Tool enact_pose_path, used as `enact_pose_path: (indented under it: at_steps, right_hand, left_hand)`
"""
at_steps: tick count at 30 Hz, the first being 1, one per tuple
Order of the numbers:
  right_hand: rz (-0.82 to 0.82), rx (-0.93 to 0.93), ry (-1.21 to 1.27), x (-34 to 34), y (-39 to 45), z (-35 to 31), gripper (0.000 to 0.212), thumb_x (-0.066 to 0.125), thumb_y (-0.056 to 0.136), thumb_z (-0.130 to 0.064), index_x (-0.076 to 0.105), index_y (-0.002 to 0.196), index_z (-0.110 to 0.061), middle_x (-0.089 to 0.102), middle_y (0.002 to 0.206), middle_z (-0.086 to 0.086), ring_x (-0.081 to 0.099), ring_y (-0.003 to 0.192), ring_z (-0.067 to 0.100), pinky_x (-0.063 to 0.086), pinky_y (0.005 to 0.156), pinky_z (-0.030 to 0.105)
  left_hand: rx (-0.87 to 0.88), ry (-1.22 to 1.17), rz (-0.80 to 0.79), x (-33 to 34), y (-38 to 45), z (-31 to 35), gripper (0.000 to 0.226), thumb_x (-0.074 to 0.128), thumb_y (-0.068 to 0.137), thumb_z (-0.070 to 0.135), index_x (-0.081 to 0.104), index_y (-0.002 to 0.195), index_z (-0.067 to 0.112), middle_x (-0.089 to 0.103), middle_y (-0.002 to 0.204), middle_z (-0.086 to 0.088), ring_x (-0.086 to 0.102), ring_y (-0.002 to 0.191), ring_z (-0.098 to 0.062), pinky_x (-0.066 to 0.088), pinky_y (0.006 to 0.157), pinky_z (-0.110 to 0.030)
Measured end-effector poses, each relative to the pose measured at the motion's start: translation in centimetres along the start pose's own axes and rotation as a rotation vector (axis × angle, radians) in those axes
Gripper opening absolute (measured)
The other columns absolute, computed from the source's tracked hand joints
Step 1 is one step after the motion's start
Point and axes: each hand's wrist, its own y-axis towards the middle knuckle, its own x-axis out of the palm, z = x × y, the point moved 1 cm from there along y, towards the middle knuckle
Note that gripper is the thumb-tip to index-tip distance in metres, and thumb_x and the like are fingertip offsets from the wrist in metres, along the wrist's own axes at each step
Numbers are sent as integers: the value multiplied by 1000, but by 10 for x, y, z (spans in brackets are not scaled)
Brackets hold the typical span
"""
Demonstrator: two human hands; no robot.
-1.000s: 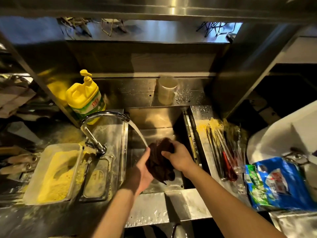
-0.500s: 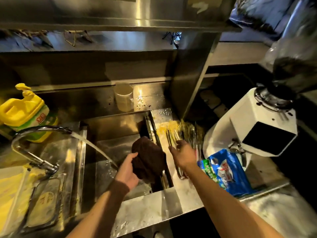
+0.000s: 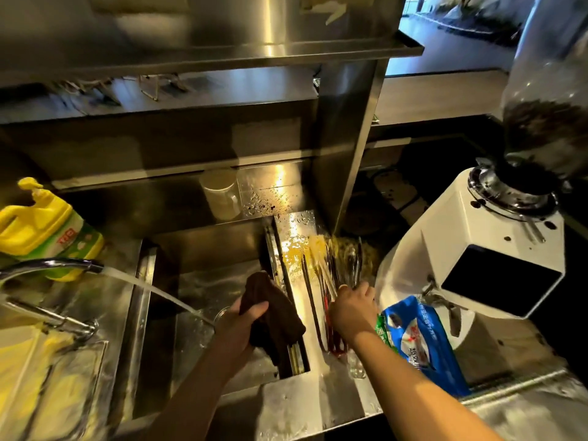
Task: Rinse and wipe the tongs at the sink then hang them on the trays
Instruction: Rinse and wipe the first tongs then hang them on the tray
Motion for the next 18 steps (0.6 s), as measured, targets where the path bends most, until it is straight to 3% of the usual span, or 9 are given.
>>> enact_pose_path:
  at_steps: [3, 4, 6, 8, 10, 12, 14, 16, 18]
  right_hand:
    - [4, -12, 110, -23, 5, 1, 33, 41, 99, -16, 54, 128, -5, 45, 130, 20, 48, 119, 35, 48, 97, 39]
    - [6, -4, 159, -32, 7, 3, 35, 41, 100, -19, 53, 129, -4, 45, 129, 20, 50, 117, 35, 48, 96, 40]
    - [3, -10, 211, -52, 6, 7, 41, 44, 100, -32, 52, 130, -5, 46, 129, 19, 54, 114, 35, 47, 95, 41]
    - [-12, -12, 243, -70, 1, 9, 46, 47, 98, -43, 51, 129, -9, 48, 127, 18, 58, 109, 34, 46, 85, 38]
    - [-41, -64, 309, -81, -6, 8, 46, 50, 96, -45, 53, 124, -9, 56, 122, 18, 61, 103, 35, 42, 75, 34]
    - [-144, -173, 510, -88, -16, 0, 36, 56, 95, -42, 57, 109, -8, 65, 108, 21, 66, 96, 34, 45, 68, 35]
    - [-344, -235, 808, -89, -29, -15, 29, 62, 94, -34, 56, 90, -6, 67, 94, 24, 72, 73, 23, 45, 53, 33]
    - [-521, -231, 992, -86, -43, -29, 35, 65, 93, -30, 57, 101, 3, 68, 91, 21, 63, 51, 9, 38, 42, 23]
    - [-675, -217, 1118, -79, -55, -45, 36, 68, 91, -25, 54, 120, -8, 68, 93, 15, 61, 50, 8, 37, 40, 20]
  left_hand:
    - [29, 39, 81, -1, 1, 6, 29, 67, 89, 7, 67, 118, 7, 77, 105, -18, 73, 100, -34, 59, 84, -42]
    - [34, 52, 103, -3, 3, 8, 27, 68, 89, 10, 68, 116, 7, 78, 102, -16, 74, 96, -33, 59, 81, -41]
    - [44, 45, 129, -7, 5, 10, 29, 70, 88, 14, 69, 115, 6, 77, 104, -17, 73, 99, -35, 57, 89, -46]
    - [67, -7, 132, -14, 3, 13, 28, 68, 88, 15, 70, 114, 6, 77, 107, -16, 73, 100, -34, 56, 92, -48]
    - [74, -110, 167, -20, -2, 15, 25, 66, 89, 17, 71, 110, 7, 78, 105, -15, 76, 93, -30, 61, 76, -42]
    - [58, -200, 232, -32, -10, 19, 25, 64, 90, 23, 71, 108, 7, 79, 100, -13, 77, 86, -28, 61, 65, -38]
    - [38, -222, 308, -47, -15, 26, 28, 59, 93, 27, 70, 106, 4, 78, 92, -14, 75, 80, -31, 58, 64, -37]
    - [25, -231, 340, -62, -22, 31, 31, 52, 97, 28, 66, 108, 3, 73, 92, -16, 69, 83, -31, 53, 68, -37]
    - [62, -258, 294, -79, -35, 34, 35, 46, 98, 29, 66, 114, 4, 72, 101, -17, 68, 90, -30, 52, 75, -38]
